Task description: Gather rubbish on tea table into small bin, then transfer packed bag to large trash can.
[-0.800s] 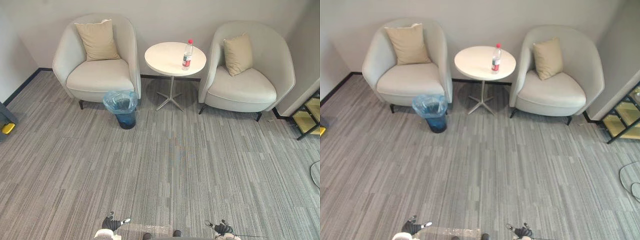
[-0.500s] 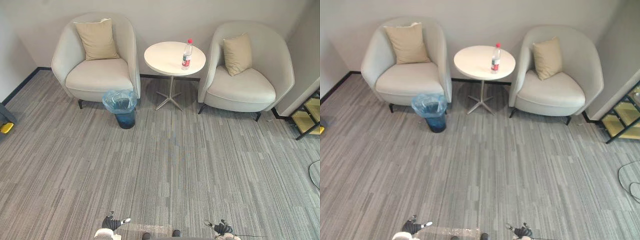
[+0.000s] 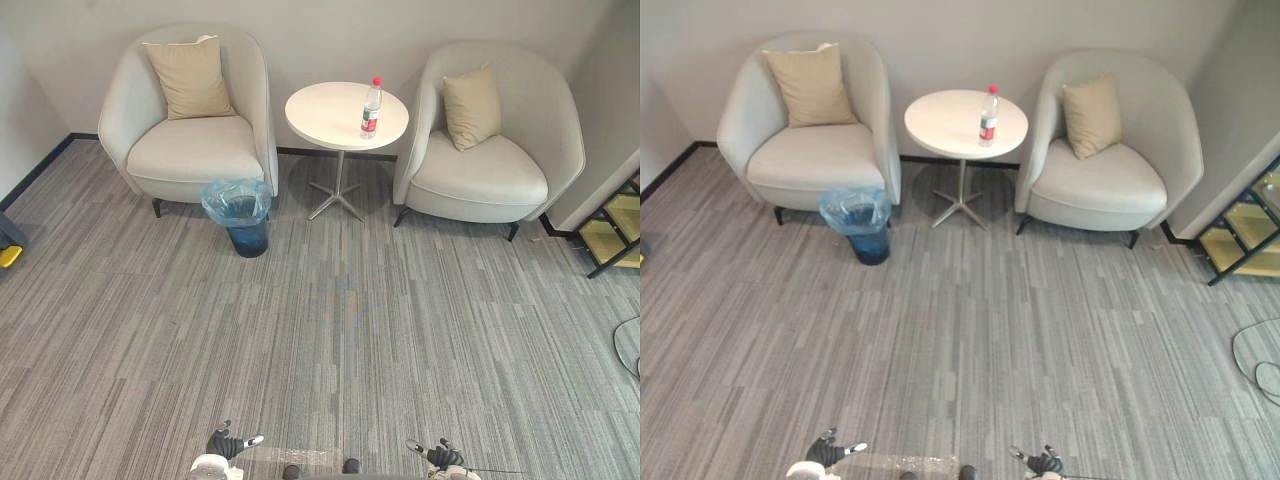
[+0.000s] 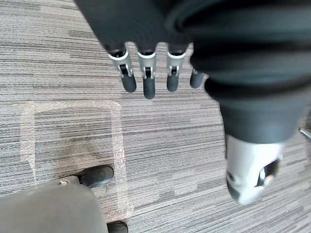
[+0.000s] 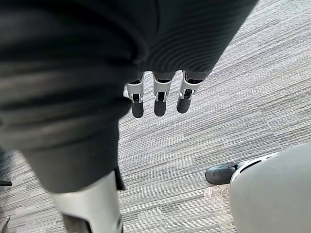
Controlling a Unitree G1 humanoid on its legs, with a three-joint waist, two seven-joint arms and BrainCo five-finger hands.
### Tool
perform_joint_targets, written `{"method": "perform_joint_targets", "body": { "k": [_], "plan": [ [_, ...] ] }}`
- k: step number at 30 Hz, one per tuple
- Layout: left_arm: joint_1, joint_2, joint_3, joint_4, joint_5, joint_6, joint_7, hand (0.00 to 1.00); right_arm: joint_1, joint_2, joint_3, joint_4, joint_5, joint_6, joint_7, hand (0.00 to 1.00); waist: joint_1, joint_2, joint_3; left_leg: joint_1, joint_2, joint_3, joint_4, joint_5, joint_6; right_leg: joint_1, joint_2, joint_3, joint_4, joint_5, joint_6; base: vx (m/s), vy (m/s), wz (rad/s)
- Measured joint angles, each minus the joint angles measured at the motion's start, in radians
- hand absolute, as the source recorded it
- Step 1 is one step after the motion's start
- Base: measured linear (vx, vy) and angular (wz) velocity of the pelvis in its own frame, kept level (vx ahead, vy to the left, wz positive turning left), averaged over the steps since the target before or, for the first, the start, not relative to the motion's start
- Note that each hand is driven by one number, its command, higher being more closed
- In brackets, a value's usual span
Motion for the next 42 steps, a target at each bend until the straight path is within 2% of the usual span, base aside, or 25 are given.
{"method": "perform_joint_targets", "body": {
  "k": [5, 7, 10, 11, 13, 14, 16, 18, 20, 21, 23, 24, 25, 26, 29, 30, 31, 32, 34, 35, 36, 38, 39, 41, 42],
  "plan": [
    [-0.014, -0.001, -0.007, 0.014, 0.000, 0.009, -0.001, 0.00, 0.002, 0.002, -0.004, 0.000, 0.027, 0.001, 0.007, 0.00, -0.002, 0.002, 0.002, -0.001, 0.008, 0.007, 0.005, -0.020, -0.017, -0.001, 0.008, 0.004, 0.002, -0.019, -0.002, 0.00, -0.008, -0.03],
    [-0.017, -0.001, -0.007, 0.013, -0.001, 0.009, -0.003, 0.00, 0.003, 0.002, -0.005, -0.001, 0.029, 0.001, 0.010, 0.00, -0.003, 0.005, 0.006, -0.021, 0.015, 0.019, 0.060, -0.064, -0.023, 0.000, 0.012, 0.011, 0.010, -0.030, -0.010, 0.06, -0.031, -0.16],
    [-0.025, -0.003, -0.007, 0.013, -0.003, 0.010, -0.006, 0.00, -0.002, 0.000, -0.013, -0.009, 0.038, -0.001, 0.015, 0.00, -0.003, 0.017, 0.023, -0.069, 0.043, 0.050, 0.231, -0.155, -0.039, -0.003, 0.027, 0.028, 0.073, -0.077, -0.026, 0.11, -0.045, -0.21],
    [-0.032, -0.002, -0.003, 0.007, -0.004, 0.010, -0.008, 0.00, -0.002, 0.004, -0.013, -0.019, 0.048, -0.002, 0.017, 0.00, -0.003, 0.012, 0.035, -0.121, 0.058, 0.076, 0.385, -0.188, -0.080, -0.003, 0.029, 0.043, 0.098, -0.110, -0.041, 0.11, -0.072, -0.13],
    [-0.035, -0.006, 0.011, -0.023, -0.008, 0.010, -0.008, 0.00, 0.001, 0.008, -0.017, -0.034, 0.058, -0.001, 0.018, 0.00, -0.003, 0.006, 0.052, -0.198, 0.074, 0.088, 0.576, -0.196, -0.091, 0.005, 0.028, 0.050, 0.124, -0.128, -0.055, 0.10, -0.061, -0.16],
    [-0.036, -0.017, 0.040, -0.052, -0.020, 0.008, -0.009, 0.00, 0.005, 0.009, -0.022, -0.047, 0.059, -0.002, 0.018, 0.00, 0.003, 0.018, 0.072, -0.289, 0.113, 0.104, 0.788, -0.185, -0.106, 0.024, 0.038, 0.065, 0.156, -0.148, -0.070, 0.15, -0.044, -0.30],
    [-0.038, -0.038, 0.056, -0.059, -0.023, 0.007, -0.007, 0.00, 0.005, 0.005, -0.021, -0.066, 0.061, -0.001, 0.016, 0.00, 0.008, 0.032, 0.081, -0.357, 0.150, 0.107, 0.921, -0.226, -0.098, 0.055, 0.045, 0.074, 0.166, -0.173, -0.080, 0.26, -0.003, -0.24],
    [-0.044, -0.054, 0.055, -0.071, -0.031, 0.004, -0.005, 0.00, 0.007, 0.005, -0.021, -0.073, 0.061, -0.001, 0.016, 0.00, 0.009, 0.033, 0.083, -0.407, 0.162, 0.115, 0.918, -0.244, -0.092, 0.081, 0.033, 0.096, 0.162, -0.193, -0.089, 0.28, 0.060, -0.19],
    [-0.056, -0.066, 0.043, -0.074, -0.049, 0.001, -0.005, 0.00, 0.002, 0.006, -0.021, -0.069, 0.061, 0.000, 0.014, 0.00, 0.014, 0.023, 0.086, -0.452, 0.134, 0.130, 0.790, -0.247, -0.083, 0.094, -0.011, 0.111, 0.160, -0.220, -0.074, 0.30, 0.126, -0.28],
    [-0.061, -0.072, 0.033, -0.077, -0.051, 0.000, -0.005, 0.00, -0.007, 0.001, -0.021, -0.066, 0.060, 0.000, 0.011, 0.00, 0.015, 0.020, 0.092, -0.458, 0.101, 0.130, 0.664, -0.220, -0.070, 0.100, -0.039, 0.126, 0.159, -0.236, -0.062, 0.35, 0.167, -0.40],
    [-0.065, -0.077, 0.021, -0.075, -0.051, 0.000, -0.005, 0.00, -0.024, -0.006, -0.020, -0.051, 0.057, 0.000, 0.006, 0.00, 0.015, 0.024, 0.098, -0.448, 0.059, 0.122, 0.402, -0.109, -0.075, 0.119, -0.079, 0.156, 0.156, -0.270, -0.033, 0.39, 0.204, -0.49],
    [-0.064, -0.081, 0.013, -0.072, -0.059, -0.001, -0.005, 0.00, -0.029, -0.013, -0.018, -0.030, 0.056, 0.001, 0.004, 0.00, 0.022, 0.030, 0.097, -0.423, 0.055, 0.118, 0.338, 0.009, -0.070, 0.126, -0.083, 0.177, 0.150, -0.277, -0.025, 0.44, 0.239, -0.56],
    [-0.067, -0.075, 0.007, -0.071, -0.059, -0.001, -0.004, 0.00, -0.038, 0.001, -0.009, -0.024, 0.056, 0.004, 0.001, 0.00, 0.023, 0.020, 0.091, -0.419, 0.036, 0.131, 0.346, -0.009, -0.036, 0.122, -0.101, 0.189, 0.163, -0.269, -0.029, 0.46, 0.236, -0.47],
    [-0.070, -0.071, 0.009, -0.070, -0.062, 0.000, -0.007, 0.00, -0.041, 0.012, -0.002, -0.030, 0.055, 0.004, 0.006, 0.00, 0.021, 0.015, 0.093, -0.425, 0.029, 0.132, 0.366, -0.033, -0.024, 0.112, -0.106, 0.186, 0.189, -0.259, -0.020, 0.47, 0.224, -0.23],
    [-0.070, -0.056, 0.028, -0.066, -0.084, 0.003, -0.010, 0.00, -0.037, 0.016, -0.004, -0.031, 0.054, 0.009, 0.010, 0.00, 0.030, -0.022, 0.082, -0.385, 0.007, 0.192, 0.420, -0.113, 0.024, 0.025, -0.146, 0.237, 0.429, -0.274, 0.014, 0.53, 0.214, -0.29],
    [-0.069, -0.055, 0.036, -0.060, -0.098, 0.009, -0.009, 0.00, -0.040, 0.016, -0.003, -0.033, 0.053, 0.008, 0.011, 0.00, 0.029, -0.025, 0.081, -0.344, 0.002, 0.213, 0.416, -0.134, 0.039, -0.017, -0.154, 0.246, 0.562, -0.250, 0.066, 0.58, 0.183, -0.53],
    [-0.059, -0.054, 0.033, -0.061, -0.101, 0.013, -0.009, 0.00, -0.042, 0.017, -0.001, -0.037, 0.052, 0.007, 0.015, 0.00, 0.028, -0.021, 0.083, -0.285, -0.003, 0.215, 0.400, -0.168, 0.043, -0.086, -0.162, 0.245, 0.745, -0.196, 0.174, 0.37, 0.111, -0.48],
    [-0.054, -0.051, 0.032, -0.060, -0.101, 0.017, -0.009, 0.00, -0.041, 0.019, -0.003, -0.038, 0.051, 0.009, 0.020, 0.00, 0.025, -0.020, 0.085, -0.245, -0.005, 0.216, 0.385, -0.184, 0.043, -0.130, -0.163, 0.235, 0.875, -0.185, 0.212, 0.51, 0.136, -0.31],
    [-0.049, -0.053, 0.009, -0.043, -0.101, 0.026, -0.006, 0.00, -0.037, 0.010, 0.000, -0.057, 0.025, 0.009, 0.021, 0.00, 0.016, -0.008, 0.091, -0.107, -0.004, 0.210, 0.321, -0.195, 0.044, -0.244, -0.185, 0.125, 1.122, -0.244, 0.142, 0.45, 0.072, -0.12],
    [-0.048, -0.054, 0.002, -0.042, -0.101, 0.026, -0.006, 0.00, -0.037, 0.008, 0.001, -0.067, 0.022, 0.009, 0.020, 0.00, 0.015, -0.003, 0.095, -0.072, 0.000, 0.210, 0.302, -0.195, 0.044, -0.263, -0.191, 0.091, 1.135, -0.261, 0.118, 0.40, 0.010, -0.11],
    [-0.048, -0.057, 0.002, -0.038, -0.101, 0.026, -0.006, 0.00, -0.034, 0.005, 0.002, -0.081, 0.016, 0.007, 0.020, 0.00, 0.011, 0.013, 0.103, -0.009, 0.014, 0.209, 0.273, -0.195, 0.044, -0.301, -0.203, 0.014, 1.112, -0.296, 0.060, 0.32, -0.022, -0.05],
    [-0.054, -0.063, 0.004, -0.028, -0.100, 0.025, -0.004, 0.00, -0.036, 0.005, 0.003, -0.101, 0.016, 0.006, 0.020, 0.00, 0.008, 0.013, 0.102, 0.054, 0.049, 0.197, 0.267, -0.195, 0.044, -0.389, -0.190, -0.076, 0.949, -0.328, 0.026, 0.42, -0.116, 0.11],
    [-0.054, -0.063, 0.003, -0.026, -0.100, 0.025, -0.003, 0.00, -0.035, 0.005, 0.003, -0.104, 0.016, 0.006, 0.020, 0.00, 0.004, 0.013, 0.102, 0.060, 0.056, 0.189, 0.267, -0.195, 0.044, -0.406, -0.181, -0.077, 0.913, -0.327, 0.025, 0.40, -0.162, 0.25],
    [-0.052, -0.068, 0.003, -0.023, -0.099, 0.026, -0.002, 0.00, -0.036, 0.004, 0.010, -0.119, 0.017, 0.000, 0.020, 0.00, -0.013, 0.013, 0.102, 0.084, 0.076, 0.150, 0.264, -0.195, 0.044, -0.455, -0.140, -0.051, 0.725, -0.273, 0.024, 0.39, -0.239, 0.46],
    [-0.042, -0.064, 0.003, -0.024, -0.098, 0.024, -0.003, 0.00, -0.028, 0.000, 0.023, -0.115, 0.016, -0.001, 0.019, 0.00, -0.018, -0.003, 0.095, 0.108, 0.066, 0.121, 0.265, -0.208, 0.014, -0.436, -0.125, -0.008, 0.520, -0.115, 0.013, 0.56, -0.369, 0.65]
  ]
}}
